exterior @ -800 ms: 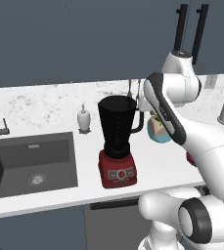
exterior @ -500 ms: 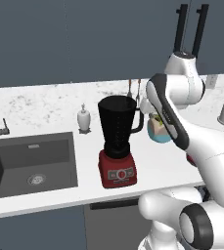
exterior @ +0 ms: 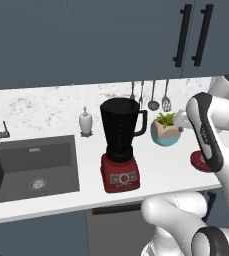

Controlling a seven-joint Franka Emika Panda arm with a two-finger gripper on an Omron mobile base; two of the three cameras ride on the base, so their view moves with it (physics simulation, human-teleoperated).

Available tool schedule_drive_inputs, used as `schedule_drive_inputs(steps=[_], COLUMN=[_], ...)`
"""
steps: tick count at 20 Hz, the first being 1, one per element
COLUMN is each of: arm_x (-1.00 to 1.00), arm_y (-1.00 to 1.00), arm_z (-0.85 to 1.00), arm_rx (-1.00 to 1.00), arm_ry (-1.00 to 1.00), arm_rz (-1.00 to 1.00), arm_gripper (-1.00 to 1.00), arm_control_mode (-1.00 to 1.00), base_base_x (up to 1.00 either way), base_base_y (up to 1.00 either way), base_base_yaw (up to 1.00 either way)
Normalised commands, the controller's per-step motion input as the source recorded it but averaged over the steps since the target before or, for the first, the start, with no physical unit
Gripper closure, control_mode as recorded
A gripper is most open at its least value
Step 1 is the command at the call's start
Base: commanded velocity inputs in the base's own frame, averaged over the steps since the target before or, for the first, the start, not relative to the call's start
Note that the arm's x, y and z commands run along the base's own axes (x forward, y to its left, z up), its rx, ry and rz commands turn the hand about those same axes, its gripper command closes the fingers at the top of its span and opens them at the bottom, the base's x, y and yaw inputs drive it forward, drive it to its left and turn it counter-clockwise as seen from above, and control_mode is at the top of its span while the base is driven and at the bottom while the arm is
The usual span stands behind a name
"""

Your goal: Close the lid blender by securely placing the lid on top.

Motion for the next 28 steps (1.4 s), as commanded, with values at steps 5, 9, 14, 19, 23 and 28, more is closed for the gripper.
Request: schedule_drive_inputs(steps=[5,9,14,19,23,28], arm_x=[0.20,0.37,0.45,0.18,0.00,0.02], arm_y=[-1.00,-0.92,-0.52,-0.28,-0.16,-0.17], arm_z=[-0.55,-0.57,-0.33,-0.41,-0.63,-0.56], arm_rx=[0.06,0.00,0.00,0.00,0.02,0.03], arm_ry=[0.17,0.31,0.33,0.07,0.00,0.00], arm_rz=[-0.33,-0.33,-0.21,-0.01,0.00,0.00], arm_gripper=[-1.00,-1.00,-1.00,-1.00,-1.00,-1.00], arm_control_mode=[-1.00,-1.00,-1.00,-1.00,-1.00,-1.00], base_base_x=[0.00,0.00,0.00,0.00,0.00,0.00], base_base_y=[0.00,0.00,0.00,0.00,0.00,0.00], base_base_yaw=[0.00,0.00,0.00,0.00,0.00,0.00])
